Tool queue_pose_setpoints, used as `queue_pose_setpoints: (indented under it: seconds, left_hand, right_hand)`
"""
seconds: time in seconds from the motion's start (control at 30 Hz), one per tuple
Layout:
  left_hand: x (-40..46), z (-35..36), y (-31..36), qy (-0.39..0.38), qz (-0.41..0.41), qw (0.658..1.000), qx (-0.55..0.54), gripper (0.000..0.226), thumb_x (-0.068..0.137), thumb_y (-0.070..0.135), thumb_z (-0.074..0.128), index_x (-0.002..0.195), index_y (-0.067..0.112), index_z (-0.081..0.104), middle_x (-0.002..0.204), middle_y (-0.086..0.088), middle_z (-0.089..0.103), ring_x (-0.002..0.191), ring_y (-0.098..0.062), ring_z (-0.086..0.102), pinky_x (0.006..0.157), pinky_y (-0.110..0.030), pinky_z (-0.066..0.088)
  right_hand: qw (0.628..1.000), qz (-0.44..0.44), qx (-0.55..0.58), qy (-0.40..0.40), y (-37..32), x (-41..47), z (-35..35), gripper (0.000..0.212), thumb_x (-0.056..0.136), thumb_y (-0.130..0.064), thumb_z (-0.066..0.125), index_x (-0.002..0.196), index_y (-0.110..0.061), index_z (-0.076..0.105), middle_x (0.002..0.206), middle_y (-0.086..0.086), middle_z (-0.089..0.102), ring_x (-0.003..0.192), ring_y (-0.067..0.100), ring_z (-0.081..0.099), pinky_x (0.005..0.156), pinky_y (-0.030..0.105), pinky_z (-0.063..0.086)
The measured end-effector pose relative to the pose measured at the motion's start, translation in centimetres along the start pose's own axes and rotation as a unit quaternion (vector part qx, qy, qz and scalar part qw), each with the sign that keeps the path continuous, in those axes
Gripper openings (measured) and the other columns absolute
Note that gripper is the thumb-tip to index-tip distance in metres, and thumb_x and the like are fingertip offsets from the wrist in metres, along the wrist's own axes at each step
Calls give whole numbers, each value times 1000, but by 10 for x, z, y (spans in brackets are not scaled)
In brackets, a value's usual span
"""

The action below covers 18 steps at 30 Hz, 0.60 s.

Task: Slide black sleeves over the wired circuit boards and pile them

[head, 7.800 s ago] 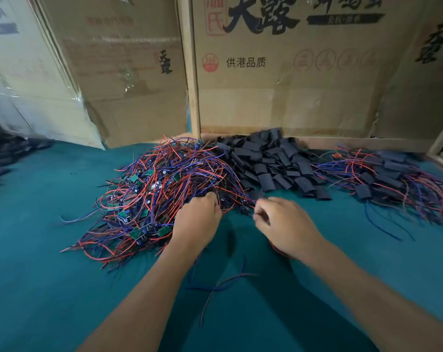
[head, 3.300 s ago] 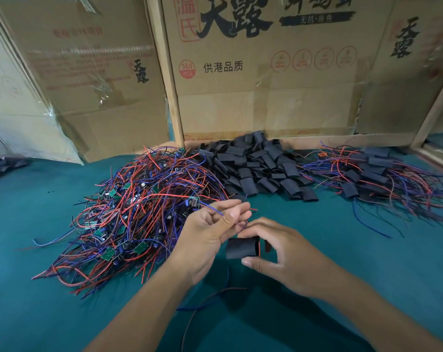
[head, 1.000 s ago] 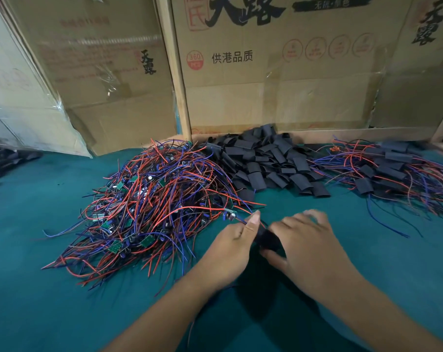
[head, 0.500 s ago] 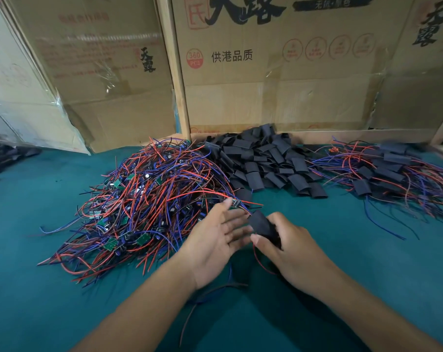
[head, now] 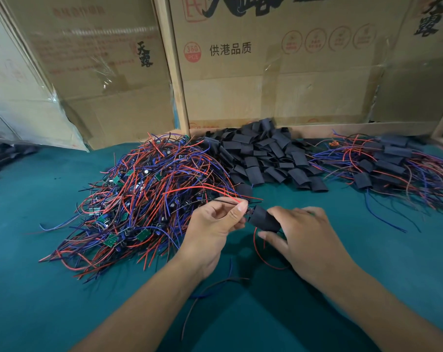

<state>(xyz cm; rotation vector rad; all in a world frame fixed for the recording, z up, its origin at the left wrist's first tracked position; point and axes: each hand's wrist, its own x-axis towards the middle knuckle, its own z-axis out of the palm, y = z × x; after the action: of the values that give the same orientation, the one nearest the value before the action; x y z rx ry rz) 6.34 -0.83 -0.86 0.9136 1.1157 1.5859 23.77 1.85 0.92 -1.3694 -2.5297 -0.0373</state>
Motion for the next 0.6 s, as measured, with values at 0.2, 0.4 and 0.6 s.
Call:
queue_pose_setpoints:
  seconds: [0.2, 0.4, 0.6]
  left_hand:
    - [-1, 1, 3, -13, -8, 1000, 2, 27, 71, 24, 76, 85, 3, 68, 74, -3, 66, 62, -13, 59, 67, -22, 53]
    - [-2, 2, 6, -25, -36, 999, -32, 18, 74, 20, 74, 78, 6, 64, 67, -5, 61, 57, -13, 56, 61, -20, 51]
    - [-3, 1, 4, -34, -28, 999, 2, 20, 71, 23, 76, 82, 7, 69, 68, -2, 63, 58, -12, 54, 60, -20, 49]
  right_hand:
    - [1000, -4, 12, -5, 1, 0, 0, 37, 96, -62, 39, 111, -30, 48, 94, -10, 62, 95, 14, 56, 100, 30, 28]
    - [1000, 2, -23, -6, 2, 1, 2, 41, 96, -63, 34, 118, -32, 49, 100, -9, 66, 100, 13, 58, 109, 32, 23]
    - [1000, -3, -9, 4, 4, 1, 3, 40, 96, -63, 35, 117, -32, 50, 93, -7, 66, 96, 14, 59, 110, 32, 22]
